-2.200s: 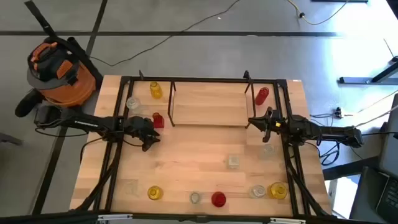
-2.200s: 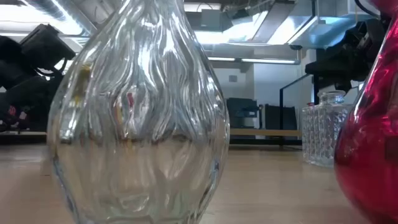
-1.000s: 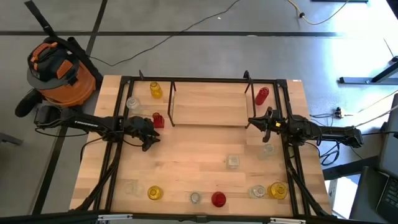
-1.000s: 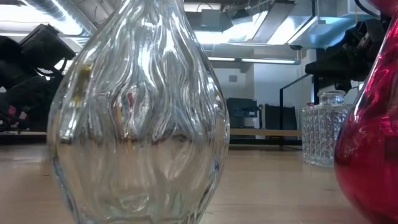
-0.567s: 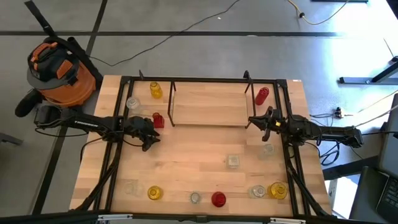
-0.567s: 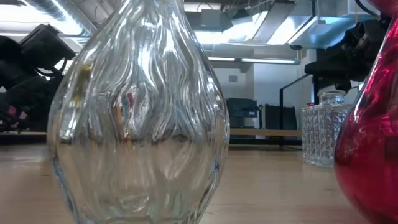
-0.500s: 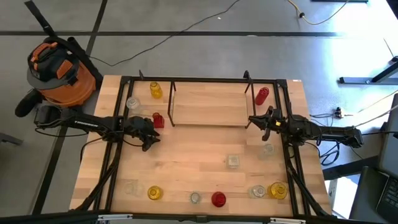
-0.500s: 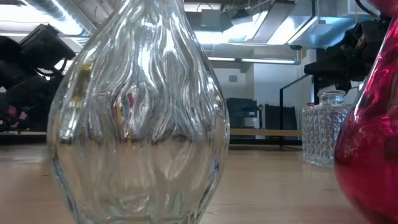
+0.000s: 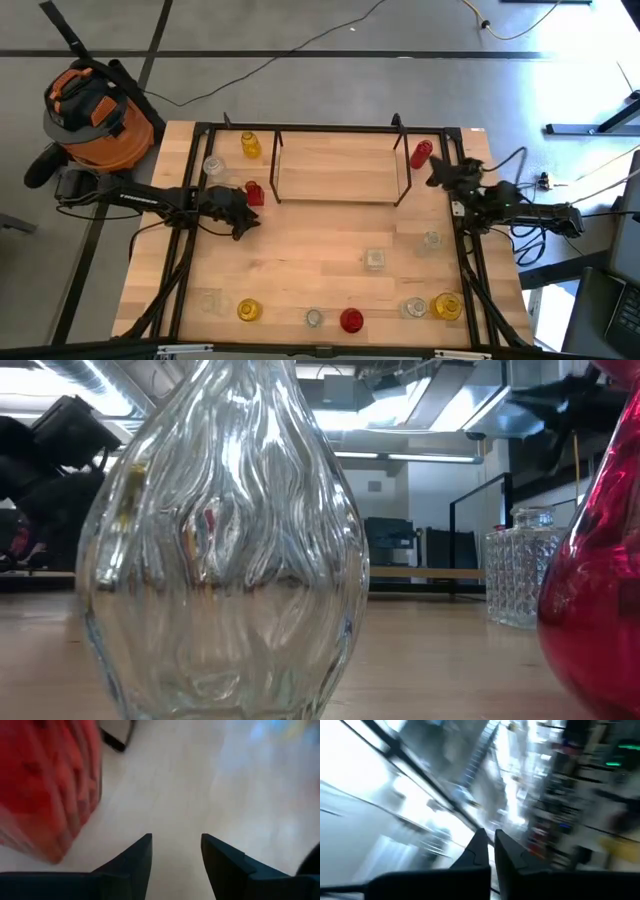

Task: Sort vases onto shelf
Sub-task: Put the red vase on the shelf

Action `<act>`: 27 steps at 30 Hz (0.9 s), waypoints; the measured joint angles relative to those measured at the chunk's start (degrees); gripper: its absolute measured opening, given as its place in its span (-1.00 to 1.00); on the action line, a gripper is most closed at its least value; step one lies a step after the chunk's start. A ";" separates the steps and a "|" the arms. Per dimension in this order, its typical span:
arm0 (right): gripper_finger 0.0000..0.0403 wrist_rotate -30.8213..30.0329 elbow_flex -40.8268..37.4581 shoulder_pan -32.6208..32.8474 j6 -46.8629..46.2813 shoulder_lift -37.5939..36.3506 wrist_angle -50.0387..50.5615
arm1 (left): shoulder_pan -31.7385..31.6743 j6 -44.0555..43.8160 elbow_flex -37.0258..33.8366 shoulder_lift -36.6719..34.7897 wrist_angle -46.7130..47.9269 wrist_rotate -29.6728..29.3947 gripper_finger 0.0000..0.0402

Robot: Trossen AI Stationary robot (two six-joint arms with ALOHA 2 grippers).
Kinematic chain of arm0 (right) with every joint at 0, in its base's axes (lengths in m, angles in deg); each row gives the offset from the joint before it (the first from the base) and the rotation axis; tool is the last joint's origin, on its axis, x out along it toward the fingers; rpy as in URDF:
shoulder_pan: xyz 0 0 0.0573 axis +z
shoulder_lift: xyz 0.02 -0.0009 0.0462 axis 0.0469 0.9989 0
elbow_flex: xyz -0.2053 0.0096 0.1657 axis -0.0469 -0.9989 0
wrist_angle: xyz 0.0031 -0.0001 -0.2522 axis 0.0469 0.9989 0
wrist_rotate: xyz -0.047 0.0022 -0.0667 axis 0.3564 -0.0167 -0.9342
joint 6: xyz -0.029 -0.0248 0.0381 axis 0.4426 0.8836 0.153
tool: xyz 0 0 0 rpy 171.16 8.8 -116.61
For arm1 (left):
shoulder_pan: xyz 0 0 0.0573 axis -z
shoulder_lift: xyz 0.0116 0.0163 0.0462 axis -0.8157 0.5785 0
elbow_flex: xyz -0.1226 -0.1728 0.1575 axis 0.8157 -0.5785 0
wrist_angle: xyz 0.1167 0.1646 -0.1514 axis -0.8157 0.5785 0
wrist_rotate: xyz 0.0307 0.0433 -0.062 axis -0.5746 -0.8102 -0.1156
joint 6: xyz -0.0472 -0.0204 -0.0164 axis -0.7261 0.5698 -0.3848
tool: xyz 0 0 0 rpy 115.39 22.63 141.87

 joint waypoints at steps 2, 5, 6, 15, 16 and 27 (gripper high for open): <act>-1.00 0.41 0.05 0.00 0.28 -0.02 -4.64 | 0.00 -10.39 0.00 0.00 -2.26 0.04 -0.19; -1.00 0.43 0.05 0.00 0.10 0.01 -11.20 | 0.02 -28.93 0.00 0.00 -8.56 0.07 -0.19; -1.00 0.48 0.08 0.00 0.03 -0.02 -13.49 | 0.07 -34.17 0.00 0.00 -10.68 0.43 -0.19; -1.00 -2.48 0.87 0.00 3.32 -0.02 -22.47 | 5.05 -45.07 0.07 0.00 -54.52 3.14 -0.19; -1.00 -2.30 1.37 0.00 3.82 0.00 -22.51 | 5.68 -43.66 0.39 0.00 -61.27 0.30 -0.19; -1.00 -10.73 10.07 0.00 19.96 0.89 -18.29 | 6.73 7.91 23.52 -2.18 -78.17 -21.34 -0.19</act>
